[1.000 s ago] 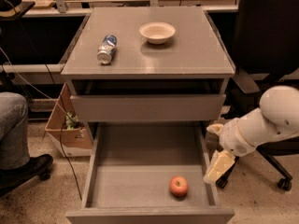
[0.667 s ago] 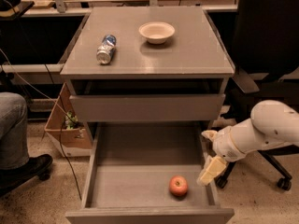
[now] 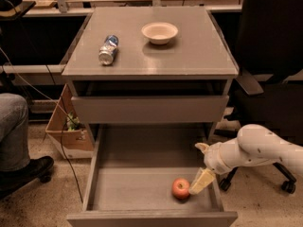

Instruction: Pick apple from middle drawer and place on counter

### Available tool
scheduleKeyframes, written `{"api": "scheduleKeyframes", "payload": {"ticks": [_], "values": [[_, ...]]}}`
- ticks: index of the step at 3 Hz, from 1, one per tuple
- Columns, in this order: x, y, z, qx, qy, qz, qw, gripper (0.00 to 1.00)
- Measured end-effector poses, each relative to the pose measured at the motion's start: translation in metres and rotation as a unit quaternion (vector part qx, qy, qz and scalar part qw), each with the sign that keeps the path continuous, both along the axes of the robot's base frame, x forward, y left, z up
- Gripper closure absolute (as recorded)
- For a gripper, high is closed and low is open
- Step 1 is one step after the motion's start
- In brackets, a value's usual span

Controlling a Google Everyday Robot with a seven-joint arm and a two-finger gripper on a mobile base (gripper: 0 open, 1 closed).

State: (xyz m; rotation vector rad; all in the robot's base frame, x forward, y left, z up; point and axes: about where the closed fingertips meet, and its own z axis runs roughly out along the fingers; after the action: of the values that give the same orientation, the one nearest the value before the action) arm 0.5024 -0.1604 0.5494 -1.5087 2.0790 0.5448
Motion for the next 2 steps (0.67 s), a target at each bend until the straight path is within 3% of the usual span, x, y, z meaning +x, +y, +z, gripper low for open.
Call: {"api": "scheduleKeyframes", "payload": {"ticks": [1, 2], "values": [[0.0047, 0.0022, -0.0420, 0.008, -0.003, -0.009, 0.9999, 0.00], [0.0047, 0.0022, -0.0421, 0.008, -0.003, -0.009, 0.9999, 0.00]]}}
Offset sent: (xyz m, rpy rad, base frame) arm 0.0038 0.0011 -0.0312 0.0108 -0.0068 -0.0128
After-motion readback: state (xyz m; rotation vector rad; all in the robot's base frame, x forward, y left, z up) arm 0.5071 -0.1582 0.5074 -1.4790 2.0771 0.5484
